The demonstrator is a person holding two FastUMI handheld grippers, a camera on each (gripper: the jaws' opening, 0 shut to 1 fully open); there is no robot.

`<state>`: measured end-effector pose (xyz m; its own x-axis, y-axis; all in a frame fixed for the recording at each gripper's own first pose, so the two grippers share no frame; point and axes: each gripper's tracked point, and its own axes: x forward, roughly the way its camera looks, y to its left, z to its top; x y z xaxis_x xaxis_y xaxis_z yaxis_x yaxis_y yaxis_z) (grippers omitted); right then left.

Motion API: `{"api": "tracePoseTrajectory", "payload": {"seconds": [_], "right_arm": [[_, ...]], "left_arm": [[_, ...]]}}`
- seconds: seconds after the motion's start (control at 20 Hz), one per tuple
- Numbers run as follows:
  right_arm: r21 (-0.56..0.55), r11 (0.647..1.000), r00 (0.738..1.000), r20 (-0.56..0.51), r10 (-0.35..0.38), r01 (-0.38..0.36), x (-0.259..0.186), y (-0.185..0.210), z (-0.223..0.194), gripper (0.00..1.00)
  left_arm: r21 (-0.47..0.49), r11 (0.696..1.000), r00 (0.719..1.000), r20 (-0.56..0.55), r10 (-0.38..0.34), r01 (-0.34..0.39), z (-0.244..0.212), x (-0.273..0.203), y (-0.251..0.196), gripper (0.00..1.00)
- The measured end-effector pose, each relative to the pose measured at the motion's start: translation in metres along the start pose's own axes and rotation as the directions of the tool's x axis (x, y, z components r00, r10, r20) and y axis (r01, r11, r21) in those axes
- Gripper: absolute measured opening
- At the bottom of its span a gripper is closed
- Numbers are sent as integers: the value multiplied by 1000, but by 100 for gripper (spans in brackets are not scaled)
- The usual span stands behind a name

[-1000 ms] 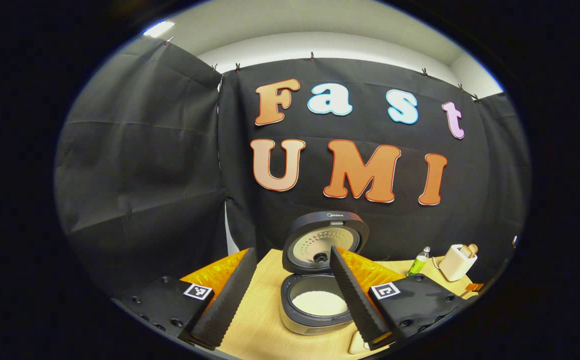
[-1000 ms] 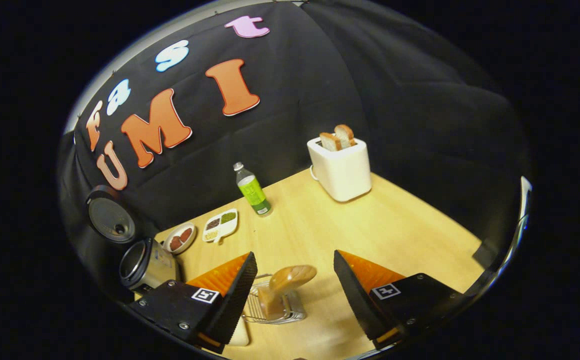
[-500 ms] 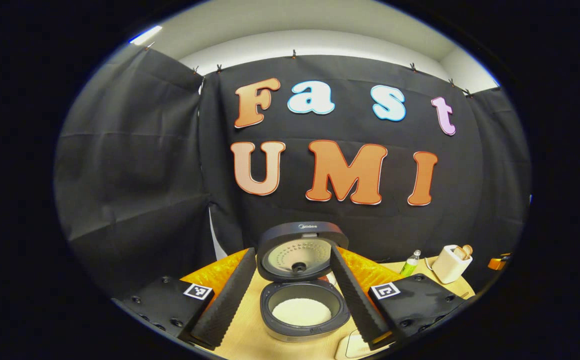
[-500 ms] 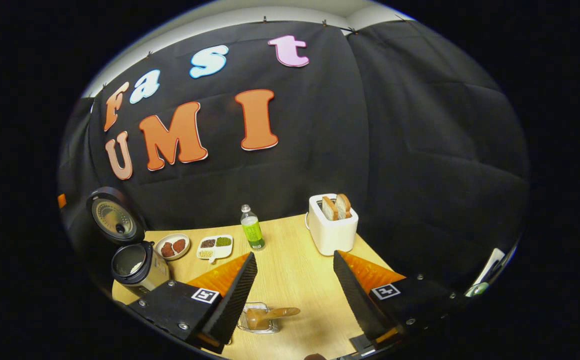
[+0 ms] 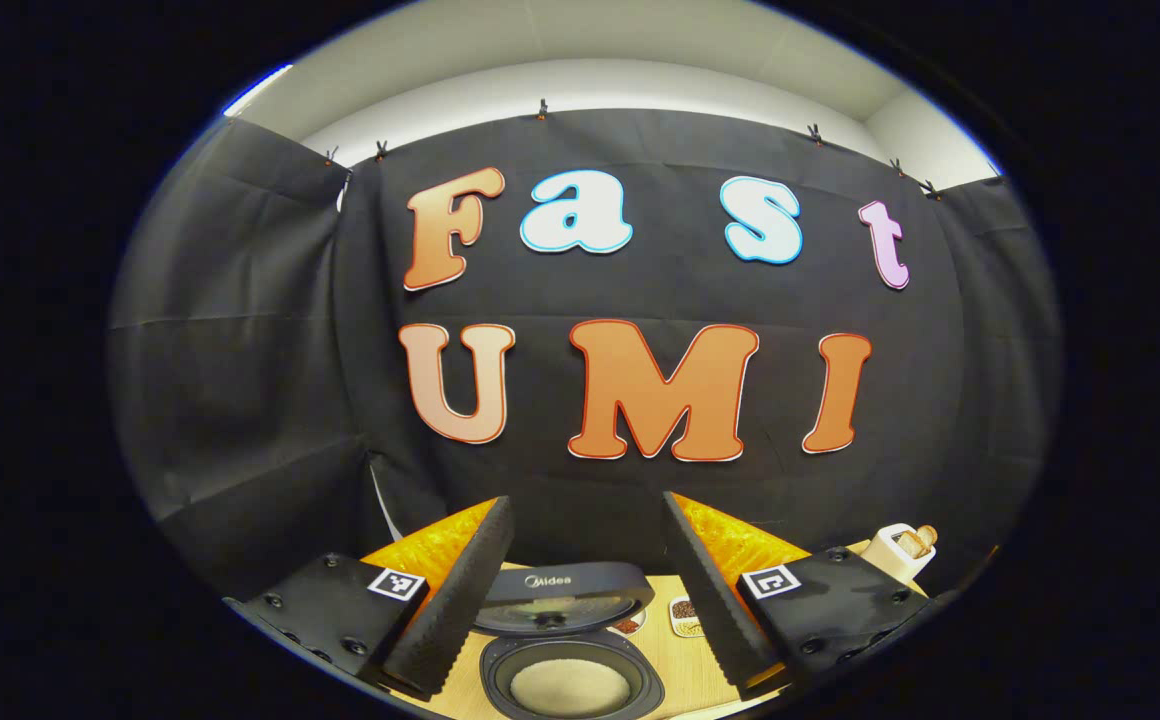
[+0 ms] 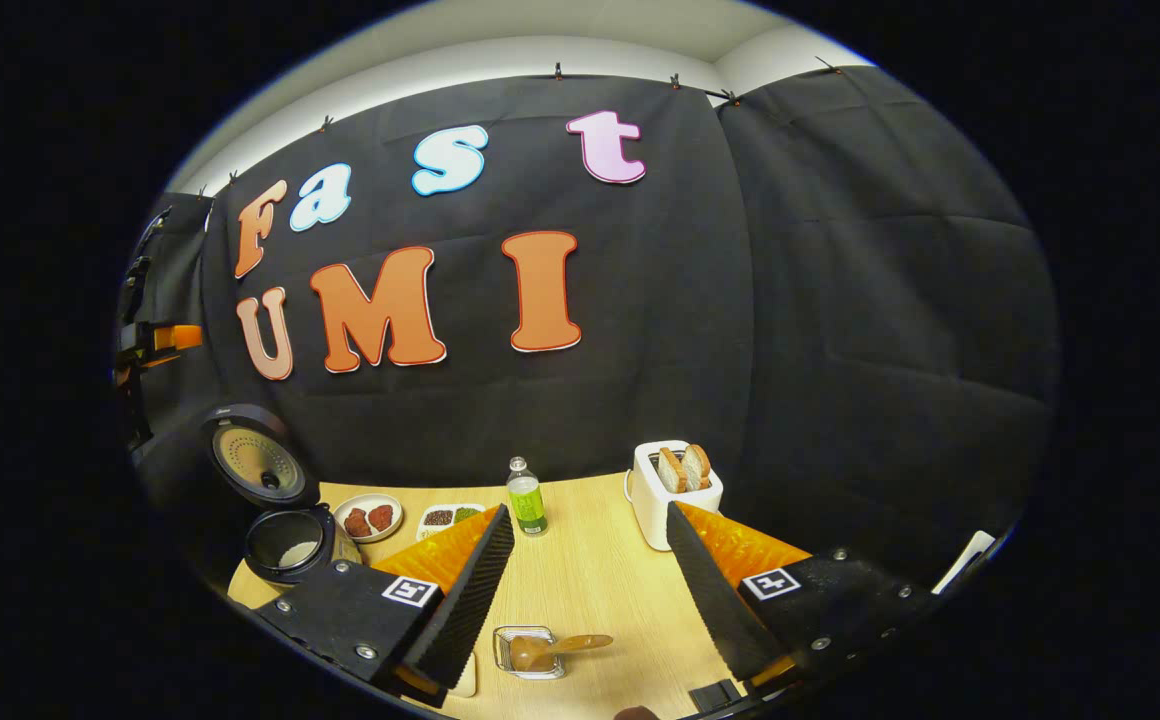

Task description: Close the left gripper, press the button to open the rice cooker; take a wooden spoon from the chopstick holder with the right hand, scoop a spoonful of rice and pour it into the rice cooker, then put the wooden spoon back into the chopstick holder.

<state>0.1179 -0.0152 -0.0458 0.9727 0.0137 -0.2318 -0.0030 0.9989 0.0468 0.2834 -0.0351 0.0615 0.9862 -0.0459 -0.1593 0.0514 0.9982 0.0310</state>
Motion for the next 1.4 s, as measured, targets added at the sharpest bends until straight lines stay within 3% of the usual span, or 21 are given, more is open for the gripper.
{"api": "tracePoseTrajectory", "payload": {"seconds": [0.2, 0.6, 0.8, 1.05, 1.4], "right_arm": [[9, 1000, 1000, -6, -20, 20, 0, -4, -1, 95], [31, 999, 999, -14, -44, 44, -1, -5, -5, 95], [53, 998, 999, -15, -39, 40, -6, -1, -5, 95], [67, 997, 999, -5, -35, 36, -15, -3, -1, 95], [109, 994, 1000, -12, -9, 11, -25, -9, -7, 95]], "left_arm": [[28, 999, 998, -58, 36, -35, -6, 56, 14, 99], [27, 996, 958, -271, 92, -88, -103, 107, 42, 98], [50, 994, 939, -324, 111, -100, -140, 105, 57, 100], [-16, 994, 946, -309, 98, -108, -147, 88, 55, 100], [2, 995, 957, -274, 99, -102, -176, 29, 37, 98]]}}
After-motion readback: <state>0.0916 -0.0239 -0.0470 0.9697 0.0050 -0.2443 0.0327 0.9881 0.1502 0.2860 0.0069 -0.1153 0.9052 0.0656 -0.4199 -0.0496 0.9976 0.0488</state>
